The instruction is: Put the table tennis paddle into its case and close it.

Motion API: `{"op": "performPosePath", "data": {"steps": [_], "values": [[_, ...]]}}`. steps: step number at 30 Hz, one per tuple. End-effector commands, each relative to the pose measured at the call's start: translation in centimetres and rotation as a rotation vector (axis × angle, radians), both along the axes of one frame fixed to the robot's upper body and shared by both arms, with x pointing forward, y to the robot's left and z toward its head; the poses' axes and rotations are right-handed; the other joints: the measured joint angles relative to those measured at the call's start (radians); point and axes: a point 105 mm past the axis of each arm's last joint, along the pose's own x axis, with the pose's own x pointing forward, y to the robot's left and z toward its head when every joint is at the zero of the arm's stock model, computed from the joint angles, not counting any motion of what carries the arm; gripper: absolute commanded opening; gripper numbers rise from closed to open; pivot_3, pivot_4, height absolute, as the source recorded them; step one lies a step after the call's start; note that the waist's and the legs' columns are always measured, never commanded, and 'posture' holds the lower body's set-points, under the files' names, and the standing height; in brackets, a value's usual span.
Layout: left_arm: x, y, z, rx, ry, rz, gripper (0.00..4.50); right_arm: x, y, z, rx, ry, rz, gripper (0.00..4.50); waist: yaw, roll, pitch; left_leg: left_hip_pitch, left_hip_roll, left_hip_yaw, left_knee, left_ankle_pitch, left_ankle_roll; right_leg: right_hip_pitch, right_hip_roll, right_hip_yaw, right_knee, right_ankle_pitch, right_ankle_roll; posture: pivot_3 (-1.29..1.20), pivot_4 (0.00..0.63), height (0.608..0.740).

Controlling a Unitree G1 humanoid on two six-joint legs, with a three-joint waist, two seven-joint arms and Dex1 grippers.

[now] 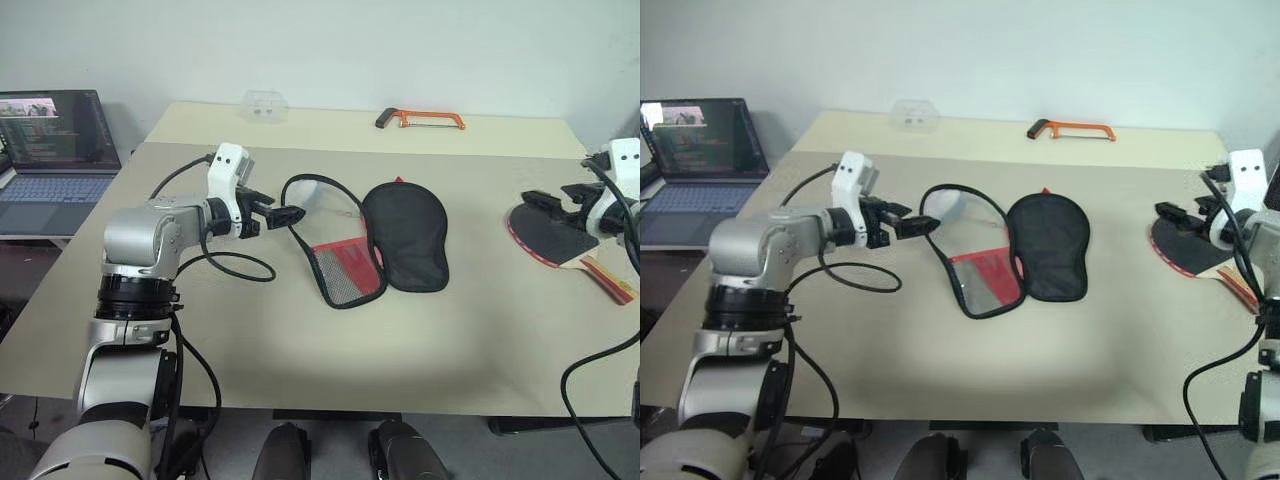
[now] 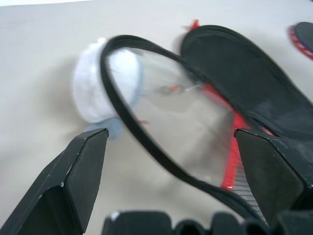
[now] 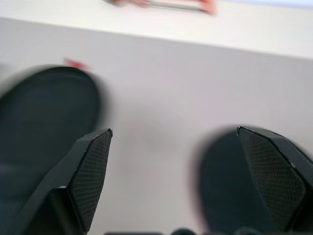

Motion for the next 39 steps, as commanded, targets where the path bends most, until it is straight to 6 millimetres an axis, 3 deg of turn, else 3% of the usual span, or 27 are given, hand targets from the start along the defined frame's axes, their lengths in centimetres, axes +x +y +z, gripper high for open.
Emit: {"op": "performPosePath", "data": {"steps": [1, 5, 7, 11, 20, 29, 39], "values": [[-1.6, 0.8, 2.6, -0.015, -0.091, -0.066, 4.48, -1.5, -4.7, 0.6, -0.097, 0.07, -0.112, 4.5, -0.001, 0.001, 0.001, 0.0, 0.0, 0.0, 0.0, 0.0, 0.0, 0.0, 0.0, 0.0, 0.0, 0.0, 0.0, 0.0, 0.15, 0.74], [-2.2, 0.8, 3.0, -0.024, -0.102, -0.087, 4.48, -3.2, -8.1, -0.6, -0.224, 0.206, -0.12, 4.5, -0.003, 0.003, 0.002, 0.0, 0.0, 0.002, 0.0, 0.0, 0.0, -0.001, 0.0, 0.001, 0.0, 0.0, 0.0, 0.0, 0.15, 0.74], [-2.6, 0.3, 3.0, -0.027, -0.102, -0.114, 4.48, -4.2, -8.8, -1.5, -0.271, 0.29, -0.056, 4.5, -0.005, 0.003, 0.002, 0.001, -0.001, 0.004, 0.0, 0.0, 0.0, 0.0, 0.0, 0.001, 0.0, 0.0, 0.0, 0.0, 0.15, 0.74], [-2.9, -0.4, 2.9, -0.035, -0.102, -0.14, 4.48, -5.4, -8.7, -3.3, -0.299, 0.415, 0.076, 4.5, -0.01, 0.003, 0.002, 0.003, -0.001, 0.004, 0.001, 0.0, 0.0, 0.001, 0.0, 0.001, 0.0, 0.0, 0.0, 0.0, 0.15, 0.74], [-3.1, -0.9, 3.1, -0.046, -0.101, -0.144, 4.48, -5.4, -8.8, -6.0, -0.321, 0.463, 0.072, 4.5, -0.029, 0.003, 0.002, 0.004, 0.0, 0.002, 0.001, 0.0, 0.0, 0.001, 0.0, 0.002, 0.002, 0.0, 0.0, 0.0, 0.15, 0.74], [-3.1, -0.7, 3.5, -0.046, -0.102, -0.139, 4.48, -4.7, -8.3, -6.8, -0.348, 0.455, 0.086, 4.5, -0.027, 0.003, 0.002, 0.004, 0.0, 0.002, 0.001, 0.0, 0.0, 0.002, 0.0, 0.002, 0.002, 0.0, 0.0, 0.0, 0.15, 0.74], [-3.3, -0.3, 3.7, -0.035, -0.105, -0.128, 4.48, -4.9, -9.2, -8.2, -0.306, 0.435, -0.045, 4.5, -0.027, 0.003, 0.002, 0.004, -0.001, 0.002, 0.001, 0.0, 0.0, 0.002, 0.0, 0.002, 0.002, 0.0, 0.0, 0.0, 0.15, 0.74]]}}
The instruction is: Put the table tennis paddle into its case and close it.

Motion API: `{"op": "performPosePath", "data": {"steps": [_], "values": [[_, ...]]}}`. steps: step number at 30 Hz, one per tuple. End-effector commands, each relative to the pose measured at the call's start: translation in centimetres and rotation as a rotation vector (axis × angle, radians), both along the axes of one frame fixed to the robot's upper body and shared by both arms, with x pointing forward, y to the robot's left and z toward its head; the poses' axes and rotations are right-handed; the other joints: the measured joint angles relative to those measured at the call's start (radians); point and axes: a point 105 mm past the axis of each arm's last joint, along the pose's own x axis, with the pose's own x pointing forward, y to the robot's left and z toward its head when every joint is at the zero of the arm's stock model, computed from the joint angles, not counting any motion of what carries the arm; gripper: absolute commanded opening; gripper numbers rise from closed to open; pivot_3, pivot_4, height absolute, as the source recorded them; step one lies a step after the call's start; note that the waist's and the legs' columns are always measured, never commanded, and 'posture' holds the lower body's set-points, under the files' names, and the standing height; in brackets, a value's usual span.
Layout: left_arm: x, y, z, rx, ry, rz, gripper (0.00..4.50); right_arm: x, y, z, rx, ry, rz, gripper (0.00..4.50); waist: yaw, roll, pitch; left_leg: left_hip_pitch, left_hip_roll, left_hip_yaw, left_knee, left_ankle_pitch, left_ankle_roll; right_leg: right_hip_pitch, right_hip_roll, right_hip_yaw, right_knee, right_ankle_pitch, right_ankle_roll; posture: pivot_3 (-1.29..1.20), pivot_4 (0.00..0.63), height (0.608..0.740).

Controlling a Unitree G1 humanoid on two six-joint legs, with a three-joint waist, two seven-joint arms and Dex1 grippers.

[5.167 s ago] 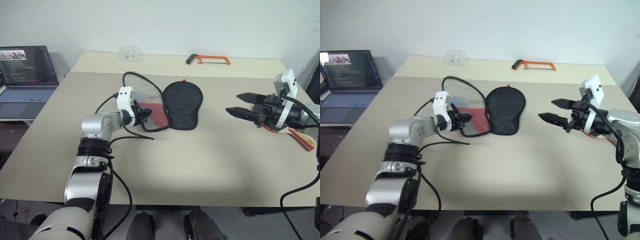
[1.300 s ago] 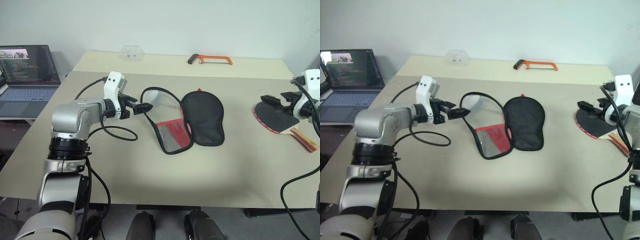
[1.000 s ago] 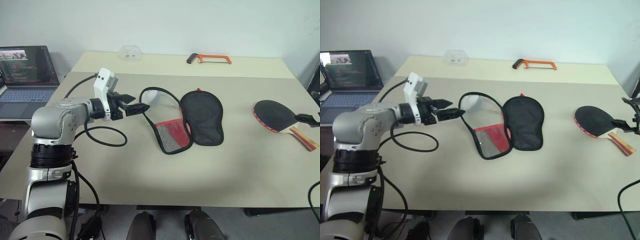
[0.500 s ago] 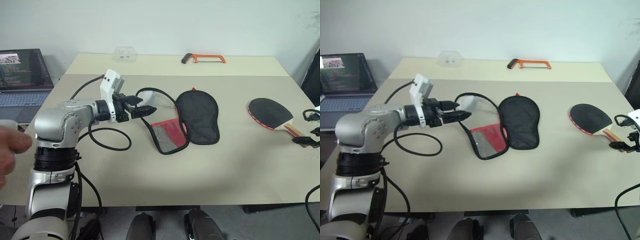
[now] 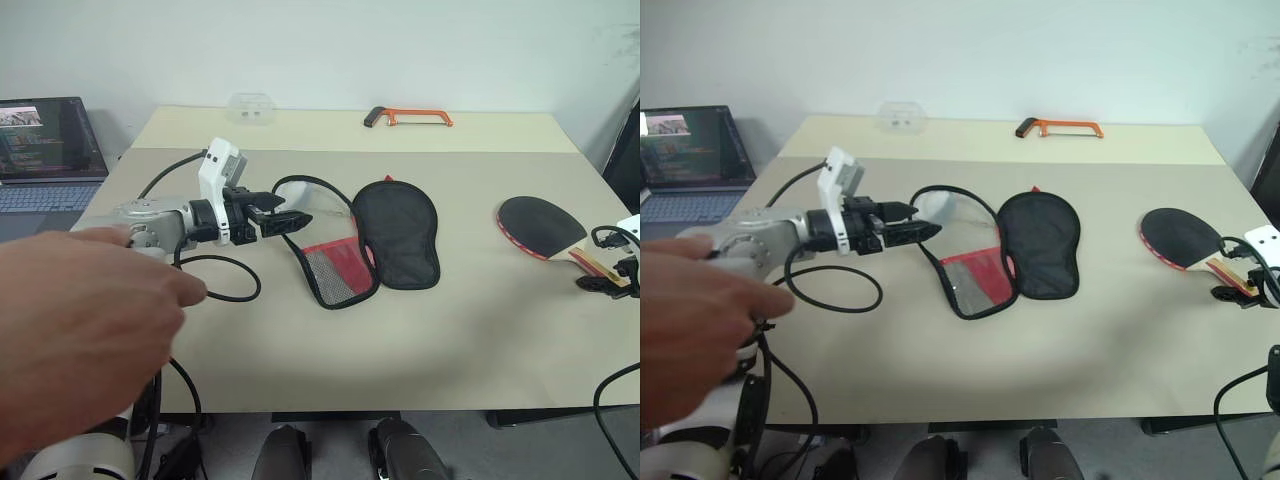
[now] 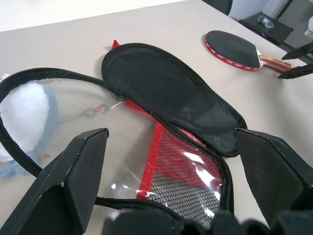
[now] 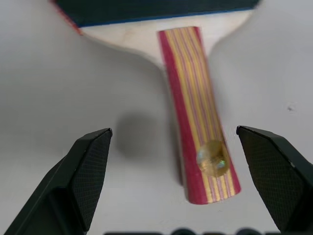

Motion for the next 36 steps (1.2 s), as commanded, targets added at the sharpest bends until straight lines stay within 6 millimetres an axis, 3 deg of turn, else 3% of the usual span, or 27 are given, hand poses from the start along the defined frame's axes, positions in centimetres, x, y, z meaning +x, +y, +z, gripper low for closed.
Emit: {"op": "performPosePath", "data": {"steps": [1, 12, 22, 23, 27, 36], "values": [[-0.4, 0.1, 2.1, 0.006, -0.076, -0.003, 4.48, -0.1, -0.6, 0.3, -0.01, -0.034, -0.037, 4.5, 0.0, 0.0, 0.0, 0.0, 0.0, 0.0, 0.0, 0.0, 0.0, 0.0, 0.0, 0.0, 0.0, 0.0, 0.0, 0.0, 0.15, 0.74], [-0.5, 0.0, 2.4, 0.016, -0.083, 0.003, 4.48, -1.2, -0.9, -1.9, 0.001, 0.023, -0.064, 4.5, 0.0, 0.0, 0.0, 0.0, 0.0, 0.0, 0.0, 0.0, 0.0, 0.001, 0.0, -0.001, 0.0, 0.0, 0.0, 0.0, 0.15, 0.74], [-0.3, 0.0, 3.0, 0.02, -0.1, 0.007, 4.5, -1.6, -0.6, -2.9, 0.02, 0.063, -0.058, 1.41, 0.001, -0.001, 0.0, 0.006, -0.001, -0.001, 0.002, 0.0, 0.0, 0.012, 0.0, -0.002, -0.002, 0.0, 0.001, 0.0, 0.15, 0.74], [-0.3, 0.0, 2.9, 0.018, -0.098, 0.011, 4.5, -1.6, -0.4, -2.8, 0.032, 0.059, -0.05, 1.29, 0.001, -0.001, 0.0, 0.009, -0.001, -0.001, 0.001, 0.0, 0.0, 0.014, 0.0, -0.002, -0.003, 0.0, 0.001, 0.0, 0.15, 0.74], [-0.5, 0.2, 2.5, 0.012, -0.093, 0.022, 4.5, -1.3, -0.3, -2.1, 0.064, 0.039, -0.055, 1.29, 0.0, -0.001, 0.0, 0.012, -0.001, -0.001, 0.0, 0.0, 0.0, 0.017, 0.0, -0.002, -0.003, 0.0, 0.001, 0.0, 0.15, 0.74], [-0.3, -0.1, 2.3, -0.003, -0.092, 0.023, 4.5, 0.2, -0.7, 2.1, 0.128, -0.138, -0.134, 1.29, 0.0, 0.0, 0.0, 0.013, -0.002, -0.001, 0.0, 0.0, 0.0, 0.016, -0.001, -0.001, -0.002, 0.0, 0.001, 0.0, 0.15, 0.74]]}}
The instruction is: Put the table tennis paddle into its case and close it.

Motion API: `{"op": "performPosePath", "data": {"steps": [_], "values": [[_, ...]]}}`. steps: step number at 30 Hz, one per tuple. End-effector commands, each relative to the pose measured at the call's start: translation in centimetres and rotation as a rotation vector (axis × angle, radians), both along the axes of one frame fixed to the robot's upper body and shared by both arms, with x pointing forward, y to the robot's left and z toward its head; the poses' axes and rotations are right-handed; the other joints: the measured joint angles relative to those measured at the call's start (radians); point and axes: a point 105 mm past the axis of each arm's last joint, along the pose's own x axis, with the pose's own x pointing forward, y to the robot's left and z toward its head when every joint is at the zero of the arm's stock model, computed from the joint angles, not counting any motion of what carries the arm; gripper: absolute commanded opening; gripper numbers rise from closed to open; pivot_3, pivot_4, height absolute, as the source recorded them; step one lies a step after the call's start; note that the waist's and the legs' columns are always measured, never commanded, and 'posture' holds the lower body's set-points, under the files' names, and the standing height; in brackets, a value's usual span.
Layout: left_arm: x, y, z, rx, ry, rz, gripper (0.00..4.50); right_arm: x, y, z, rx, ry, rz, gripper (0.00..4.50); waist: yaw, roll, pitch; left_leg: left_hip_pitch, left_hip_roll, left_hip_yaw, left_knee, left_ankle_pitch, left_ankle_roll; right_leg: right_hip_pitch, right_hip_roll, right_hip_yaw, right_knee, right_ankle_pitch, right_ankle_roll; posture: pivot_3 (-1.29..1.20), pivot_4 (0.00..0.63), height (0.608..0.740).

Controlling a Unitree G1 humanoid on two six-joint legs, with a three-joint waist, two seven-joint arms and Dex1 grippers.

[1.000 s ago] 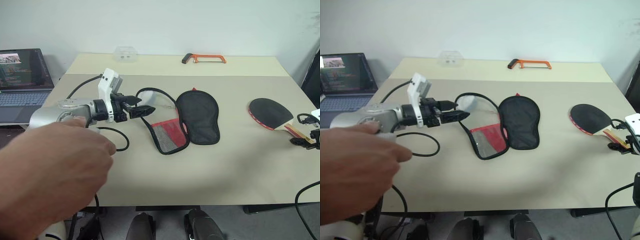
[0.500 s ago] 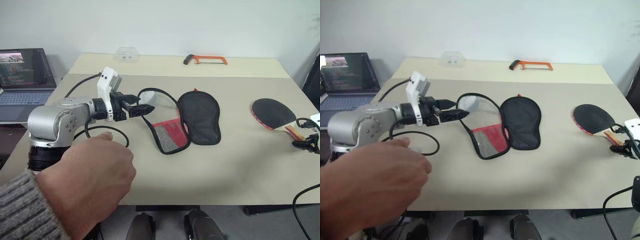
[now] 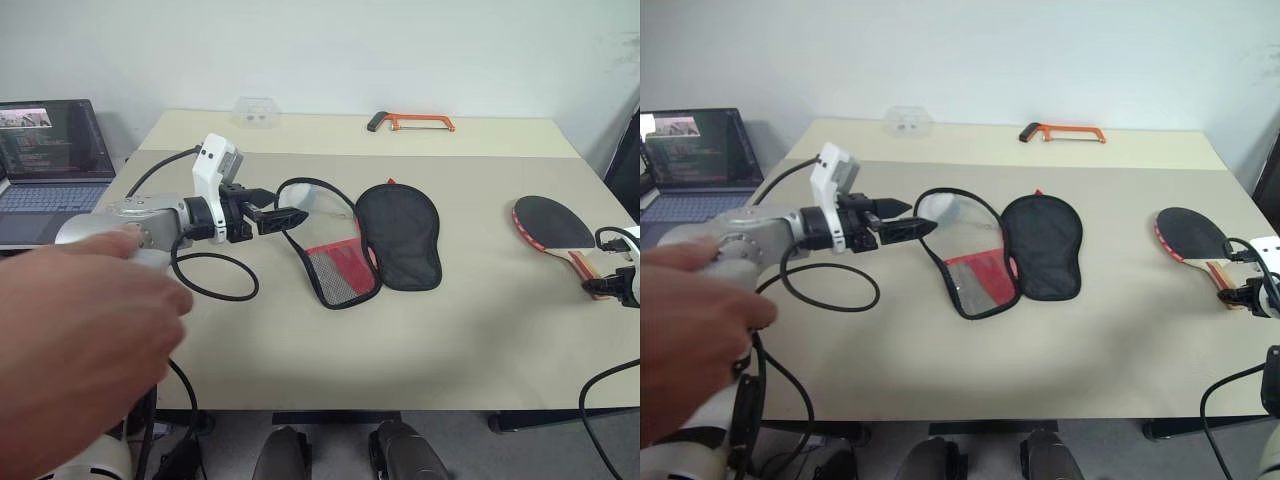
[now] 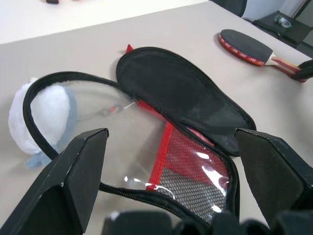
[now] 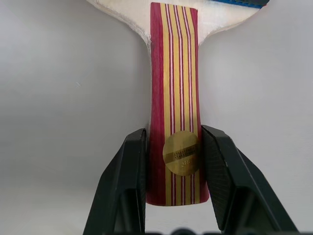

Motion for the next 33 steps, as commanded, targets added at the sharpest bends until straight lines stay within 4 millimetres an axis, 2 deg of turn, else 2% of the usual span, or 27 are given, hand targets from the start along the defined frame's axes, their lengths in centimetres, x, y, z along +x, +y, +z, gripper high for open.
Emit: {"op": "performPosePath", "data": {"steps": [1, 9, 11, 14, 18, 20, 24, 33], "values": [[-0.2, -0.5, 1.8, -0.023, -0.072, -0.022, 4.5, 0.7, -1.1, 3.8, -0.009, -0.142, -0.052, 1.29, 0.0, 0.0, 0.0, 0.0, 0.0, 0.0, 0.0, 0.0, 0.0, 0.0, 0.0, 0.0, 0.0, 0.0, 0.0, 0.0, 0.15, 0.74], [0.0, -1.3, 1.7, -0.043, -0.071, -0.044, 4.5, 1.3, -1.7, 6.8, -0.006, -0.244, -0.103, 1.28, 0.0, 0.002, 0.001, 0.0, 0.0, 0.001, -0.001, 0.0, 0.0, 0.0, 0.0, 0.0, 0.0, 0.0, 0.0, 0.0, 0.15, 0.74], [0.2, -1.7, 1.0, -0.048, -0.053, -0.059, 4.5, 1.6, -2.0, 9.1, 0.007, -0.323, -0.146, 1.27, 0.0, 0.003, 0.002, 0.0, 0.0, 0.001, 0.0, 0.0, 0.0, 0.0, 0.0, 0.0, 0.0, 0.0, 0.0, 0.0, 0.15, 0.74], [0.4, -2.3, 0.9, -0.06, -0.047, -0.085, 4.5, 1.8, -2.2, 11.4, 0.026, -0.395, -0.184, 1.23, 0.0, 0.006, 0.004, 0.0, -0.001, 0.001, 0.0, 0.0, 0.0, 0.0, 0.0, 0.001, 0.0, 0.0, 0.0, 0.0, 0.15, 0.74], [0.9, -3.0, 1.0, -0.066, -0.048, -0.109, 4.5, 2.3, -1.3, 13.3, 0.066, -0.445, -0.177, 0.03, 0.0, 0.006, 0.004, 0.0, -0.002, 0.001, -0.001, 0.0, 0.0, -0.001, 0.0, 0.0, -0.001, 0.0, 0.0, 0.0, 0.15, 0.74], [1.1, -3.2, 0.9, -0.067, -0.045, -0.116, 4.5, 2.4, -1.0, 13.2, 0.073, -0.436, -0.177, 0.03, 0.0, 0.006, 0.004, 0.0, -0.002, 0.001, -0.001, 0.0, 0.0, -0.001, 0.0, 0.0, -0.001, 0.0, 0.0, 0.0, 0.15, 0.74], [1.2, -3.5, 0.8, -0.068, -0.041, -0.131, 4.5, 2.0, -0.9, 11.3, 0.052, -0.369, -0.173, 0.03, 0.0, 0.006, 0.004, -0.001, -0.002, 0.0, -0.001, 0.0, 0.0, -0.001, 0.0, 0.001, -0.001, 0.0, 0.0, 0.0, 0.15, 0.74], [1.2, -3.2, 0.7, -0.061, -0.039, -0.127, 4.5, 1.3, -2.7, 7.7, 0.004, -0.33, -0.27, 0.03, 0.0, 0.006, 0.004, -0.001, -0.002, 0.001, -0.001, 0.0, 0.0, -0.001, 0.0, 0.001, -0.001, 0.0, 0.0, 0.0, 0.15, 0.74]]}}
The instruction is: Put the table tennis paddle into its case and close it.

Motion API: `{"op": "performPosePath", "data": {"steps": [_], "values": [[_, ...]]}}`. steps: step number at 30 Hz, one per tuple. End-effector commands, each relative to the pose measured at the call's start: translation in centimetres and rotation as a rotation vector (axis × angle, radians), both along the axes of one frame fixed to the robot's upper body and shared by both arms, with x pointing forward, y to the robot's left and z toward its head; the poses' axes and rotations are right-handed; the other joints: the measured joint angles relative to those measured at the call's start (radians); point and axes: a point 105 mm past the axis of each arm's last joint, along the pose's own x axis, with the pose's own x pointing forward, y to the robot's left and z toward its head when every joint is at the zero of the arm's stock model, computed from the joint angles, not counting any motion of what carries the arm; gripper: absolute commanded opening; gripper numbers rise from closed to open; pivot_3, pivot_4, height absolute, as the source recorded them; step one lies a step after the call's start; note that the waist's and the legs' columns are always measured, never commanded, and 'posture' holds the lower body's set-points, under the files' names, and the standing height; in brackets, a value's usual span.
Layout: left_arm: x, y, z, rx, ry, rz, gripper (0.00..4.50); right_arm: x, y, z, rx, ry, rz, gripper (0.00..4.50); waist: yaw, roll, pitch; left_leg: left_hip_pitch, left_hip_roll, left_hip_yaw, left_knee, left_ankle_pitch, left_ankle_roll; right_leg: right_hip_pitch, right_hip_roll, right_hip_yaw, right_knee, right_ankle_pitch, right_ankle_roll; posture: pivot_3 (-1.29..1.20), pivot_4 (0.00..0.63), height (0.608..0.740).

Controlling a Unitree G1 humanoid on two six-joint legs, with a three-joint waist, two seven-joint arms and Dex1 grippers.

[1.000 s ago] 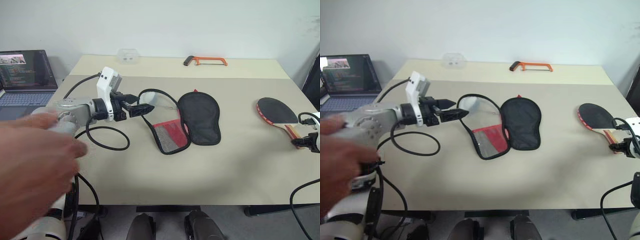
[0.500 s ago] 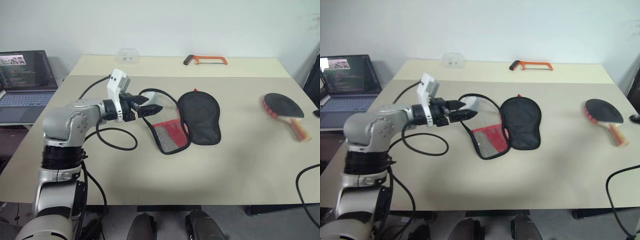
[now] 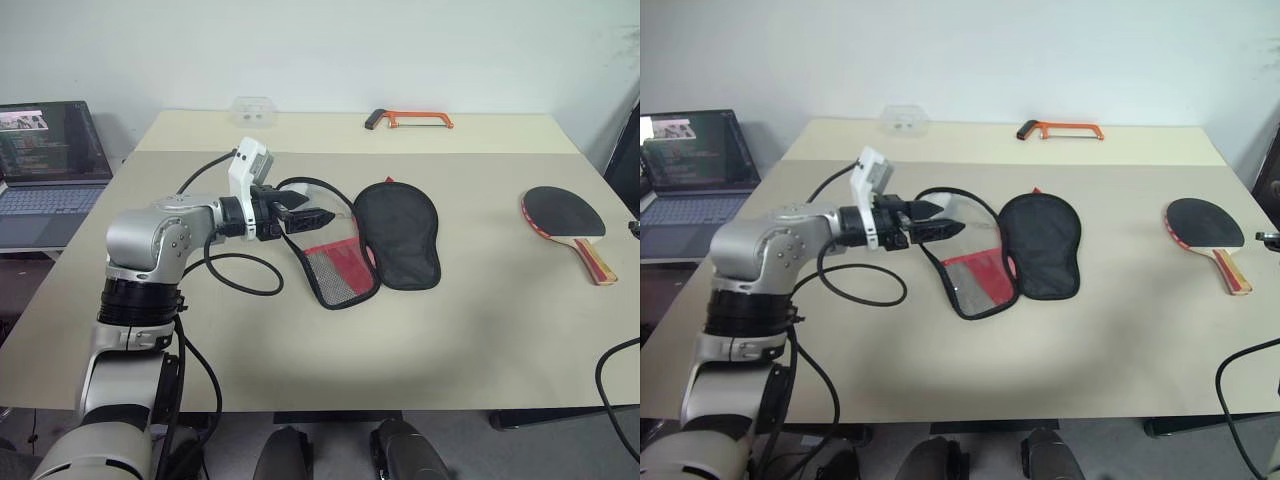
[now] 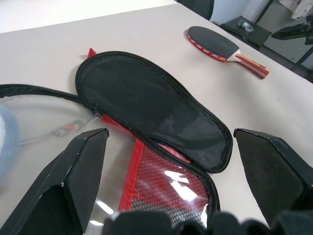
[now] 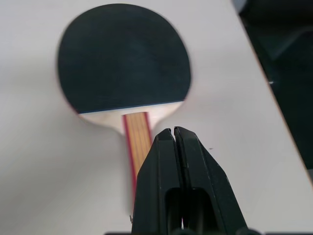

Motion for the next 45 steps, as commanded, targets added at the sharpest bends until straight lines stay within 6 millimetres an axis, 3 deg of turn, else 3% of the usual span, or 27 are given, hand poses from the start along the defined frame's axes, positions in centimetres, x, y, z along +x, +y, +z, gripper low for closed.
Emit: {"op": "performPosePath", "data": {"steps": [1, 6, 9, 19, 21, 27, 34, 38, 45], "values": [[-0.2, 0.2, 1.5, -0.002, -0.063, -0.005, 4.5, -0.3, -0.8, -0.7, -0.03, -0.022, -0.017, 0.03, 0.0, 0.0, 0.0, 0.0, 0.0, 0.0, 0.0, 0.0, 0.0, 0.0, 0.0, 0.0, 0.0, 0.0, 0.0, 0.0, 0.15, 0.74], [-0.6, 0.4, 1.4, 0.0, -0.062, -0.003, 4.5, -0.2, -0.9, -2.2, -0.017, -0.03, -0.034, 0.03, -0.004, 0.0, 0.0, 0.0, 0.0, 0.0, 0.0, 0.0, 0.0, 0.0, 0.0, 0.0, 0.0, 0.0, 0.0, 0.0, 0.15, 0.74], [-0.8, 0.7, 1.7, 0.003, -0.068, 0.011, 4.5, 0.2, -0.5, -2.5, -0.046, -0.024, -0.01, 0.59, -0.004, 0.0, 0.0, 0.0, 0.0, 0.0, 0.0, 0.0, 0.0, 0.0, 0.0, 0.0, 0.0, 0.0, 0.0, 0.0, 0.15, 0.74], [-1.3, 1.6, 1.8, 0.005, -0.07, 0.046, 4.5, 2.1, 1.6, -2.8, -0.013, -0.05, 0.041, 4.06, -0.006, 0.0, 0.0, 0.0, 0.0, 0.0, 0.0, 0.0, 0.0, 0.0, 0.0, 0.0, 0.0, 0.0, 0.0, 0.0, 0.15, 0.74], [-1.3, 1.6, 1.9, 0.008, -0.073, 0.048, 4.5, 2.1, 1.8, -3.4, -0.006, -0.044, 0.031, 4.48, -0.006, 0.0, 0.0, 0.0, 0.0, -0.001, 0.0, 0.0, 0.0, 0.0, 0.0, 0.0, 0.0, 0.0, 0.0, 0.0, 0.15, 0.74], [-1.6, 1.9, 1.9, 0.021, -0.072, 0.06, 4.5, 1.7, 2.0, -4.3, 0.159, -0.076, -0.011, 4.48, -0.005, 0.0, 0.0, 0.0, 0.0, 0.0, 0.0, 0.0, 0.0, 0.0, 0.0, 0.0, 0.0, 0.0, 0.0, 0.0, 0.15, 0.74], [-1.7, 2.4, 1.9, 0.025, -0.071, 0.082, 4.5, 0.6, 1.5, -6.6, 0.12, 0.019, -0.053, 4.48, -0.005, 0.0, 0.0, 0.0, 0.0, 0.0, 0.0, 0.0, 0.0, 0.0, 0.0, 0.0, -0.001, 0.0, 0.0, 0.0, 0.15, 0.74], [-1.8, 2.3, 1.8, 0.03, -0.07, 0.085, 4.5, -0.1, 0.0, -6.7, 0.09, 0.011, -0.155, 4.48, -0.007, 0.0, 0.0, 0.0, 0.0, 0.0, 0.0, 0.0, 0.0, 0.0, 0.0, 0.001, -0.001, 0.0, 0.0, 0.0, 0.15, 0.74], [-1.7, 2.5, 1.9, 0.03, -0.07, 0.091, 4.5, 0.1, 0.2, -6.6, 0.133, -0.028, -0.169, 4.48, -0.008, 0.0, 0.0, 0.0, 0.0, 0.0, 0.0, 0.0, 0.0, 0.0, 0.0, 0.0, -0.001, 0.0, 0.0, 0.0, 0.15, 0.74]]}}
